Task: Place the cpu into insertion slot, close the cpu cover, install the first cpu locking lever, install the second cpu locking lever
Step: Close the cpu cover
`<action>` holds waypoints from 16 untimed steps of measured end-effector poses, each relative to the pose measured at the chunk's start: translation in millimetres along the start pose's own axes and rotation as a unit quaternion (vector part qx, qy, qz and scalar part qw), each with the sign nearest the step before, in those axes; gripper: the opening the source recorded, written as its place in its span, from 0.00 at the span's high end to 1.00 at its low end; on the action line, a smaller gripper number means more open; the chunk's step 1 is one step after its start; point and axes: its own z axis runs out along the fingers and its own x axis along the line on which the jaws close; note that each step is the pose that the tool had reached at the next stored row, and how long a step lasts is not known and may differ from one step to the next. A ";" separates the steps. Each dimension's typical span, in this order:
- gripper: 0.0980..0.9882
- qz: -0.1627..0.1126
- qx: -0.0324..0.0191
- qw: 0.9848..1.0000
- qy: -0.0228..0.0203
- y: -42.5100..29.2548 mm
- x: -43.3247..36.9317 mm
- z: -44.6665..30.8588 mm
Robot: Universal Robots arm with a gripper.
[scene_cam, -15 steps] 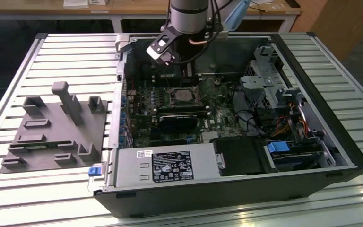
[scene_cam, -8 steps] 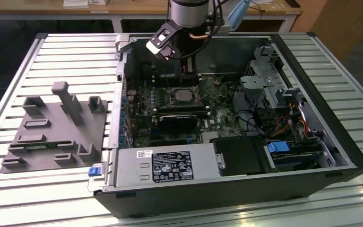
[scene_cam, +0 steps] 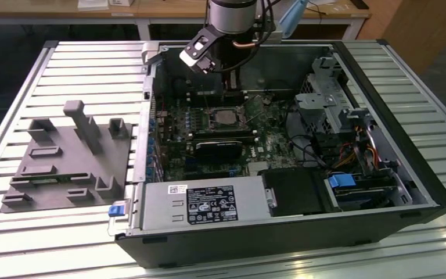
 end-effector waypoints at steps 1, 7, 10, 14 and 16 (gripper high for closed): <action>1.00 0.000 0.000 1.000 0.000 0.0 0.0 0.0; 1.00 0.000 0.000 1.000 0.000 0.0 0.0 0.0; 1.00 0.000 0.000 1.000 0.000 0.0 -0.1 -1.7; 1.00 0.000 0.000 1.000 0.000 0.2 0.0 -6.9; 1.00 0.000 0.000 1.000 0.000 0.3 0.0 -6.9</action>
